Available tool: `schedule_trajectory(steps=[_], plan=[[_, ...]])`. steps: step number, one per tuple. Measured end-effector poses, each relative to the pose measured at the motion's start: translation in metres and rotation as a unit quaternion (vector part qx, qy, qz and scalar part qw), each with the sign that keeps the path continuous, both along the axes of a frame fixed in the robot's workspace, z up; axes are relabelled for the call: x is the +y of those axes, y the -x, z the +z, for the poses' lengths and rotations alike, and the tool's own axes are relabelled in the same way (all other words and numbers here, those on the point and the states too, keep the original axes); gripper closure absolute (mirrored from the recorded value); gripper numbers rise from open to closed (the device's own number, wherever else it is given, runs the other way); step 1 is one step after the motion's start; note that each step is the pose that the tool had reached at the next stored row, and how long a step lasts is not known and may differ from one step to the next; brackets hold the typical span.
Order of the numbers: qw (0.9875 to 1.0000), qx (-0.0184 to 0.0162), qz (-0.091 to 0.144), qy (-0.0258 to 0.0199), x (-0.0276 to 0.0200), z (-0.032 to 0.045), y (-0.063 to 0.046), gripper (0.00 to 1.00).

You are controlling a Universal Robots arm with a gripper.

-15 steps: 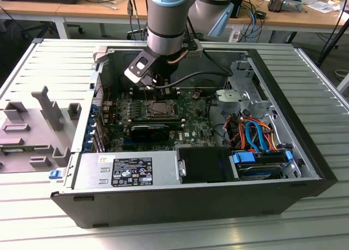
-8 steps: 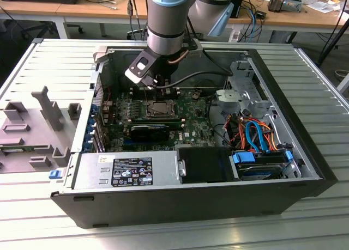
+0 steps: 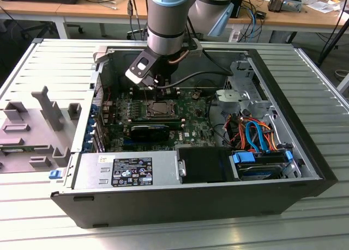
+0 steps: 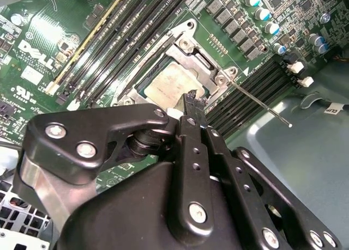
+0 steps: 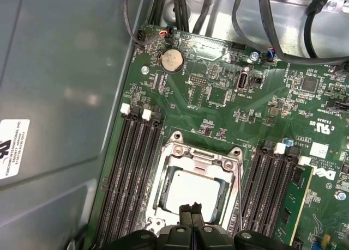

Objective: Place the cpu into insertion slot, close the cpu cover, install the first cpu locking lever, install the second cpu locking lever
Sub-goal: 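Install the first cpu locking lever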

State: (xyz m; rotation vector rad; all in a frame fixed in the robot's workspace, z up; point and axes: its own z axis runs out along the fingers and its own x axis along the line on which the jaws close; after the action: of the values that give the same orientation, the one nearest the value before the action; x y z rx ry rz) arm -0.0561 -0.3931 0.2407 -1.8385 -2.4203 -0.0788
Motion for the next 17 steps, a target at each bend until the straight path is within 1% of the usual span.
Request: schedule_trajectory(steps=[17], plan=[[0.9997,0.0,0.025,0.0,0.0,0.0,0.0,0.89]])
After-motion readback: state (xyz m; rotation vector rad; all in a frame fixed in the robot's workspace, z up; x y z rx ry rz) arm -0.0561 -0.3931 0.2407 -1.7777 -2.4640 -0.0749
